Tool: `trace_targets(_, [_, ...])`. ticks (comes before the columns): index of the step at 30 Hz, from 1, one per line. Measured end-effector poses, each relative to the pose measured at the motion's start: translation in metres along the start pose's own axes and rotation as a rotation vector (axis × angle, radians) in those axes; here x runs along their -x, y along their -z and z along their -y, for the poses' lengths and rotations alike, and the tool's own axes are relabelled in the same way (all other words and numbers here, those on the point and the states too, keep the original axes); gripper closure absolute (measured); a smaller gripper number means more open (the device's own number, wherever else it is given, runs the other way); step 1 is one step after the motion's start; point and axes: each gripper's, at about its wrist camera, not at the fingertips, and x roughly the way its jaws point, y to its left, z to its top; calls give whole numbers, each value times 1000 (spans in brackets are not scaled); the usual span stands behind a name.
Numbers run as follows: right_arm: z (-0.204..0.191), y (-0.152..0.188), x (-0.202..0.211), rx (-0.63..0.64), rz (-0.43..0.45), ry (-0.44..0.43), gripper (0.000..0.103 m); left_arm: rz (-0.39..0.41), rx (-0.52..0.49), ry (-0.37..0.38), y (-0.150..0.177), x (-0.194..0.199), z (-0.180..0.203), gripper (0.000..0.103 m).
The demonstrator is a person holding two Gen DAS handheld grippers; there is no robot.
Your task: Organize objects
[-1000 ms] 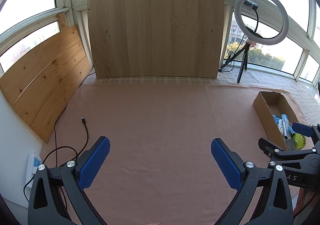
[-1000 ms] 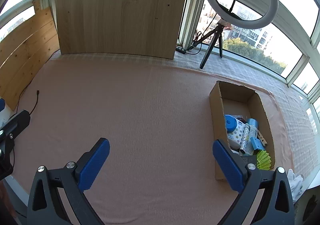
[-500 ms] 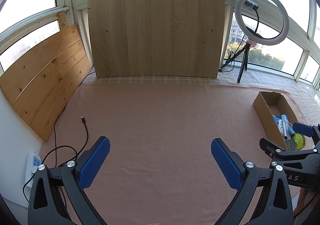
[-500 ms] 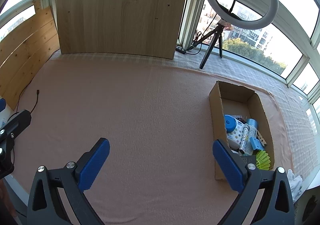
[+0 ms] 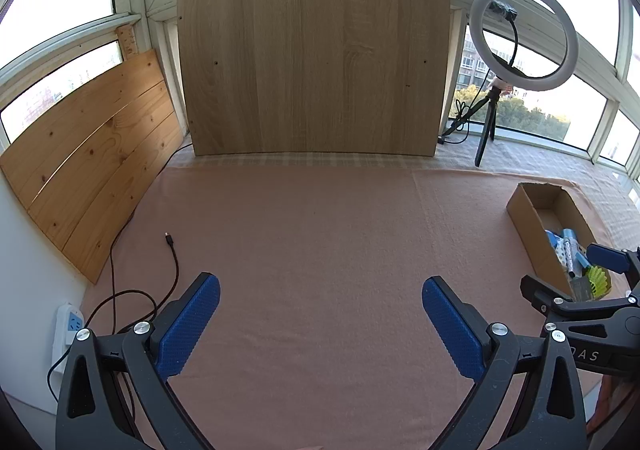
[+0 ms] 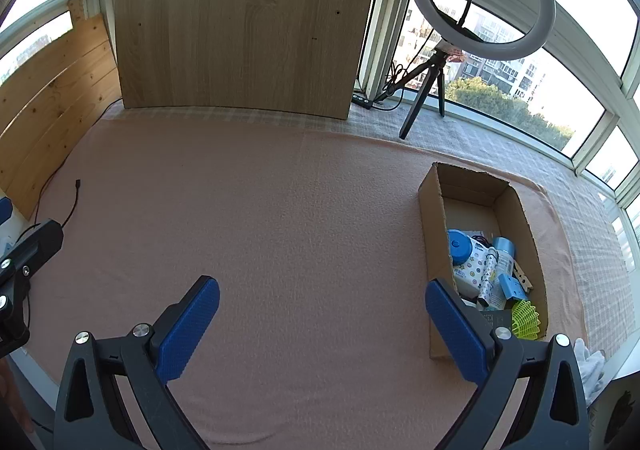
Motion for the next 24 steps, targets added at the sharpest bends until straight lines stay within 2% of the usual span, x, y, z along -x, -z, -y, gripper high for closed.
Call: trace_targets(24, [0, 4, 4, 3, 2, -3, 2, 2, -2, -2, 2, 6, -1, 0])
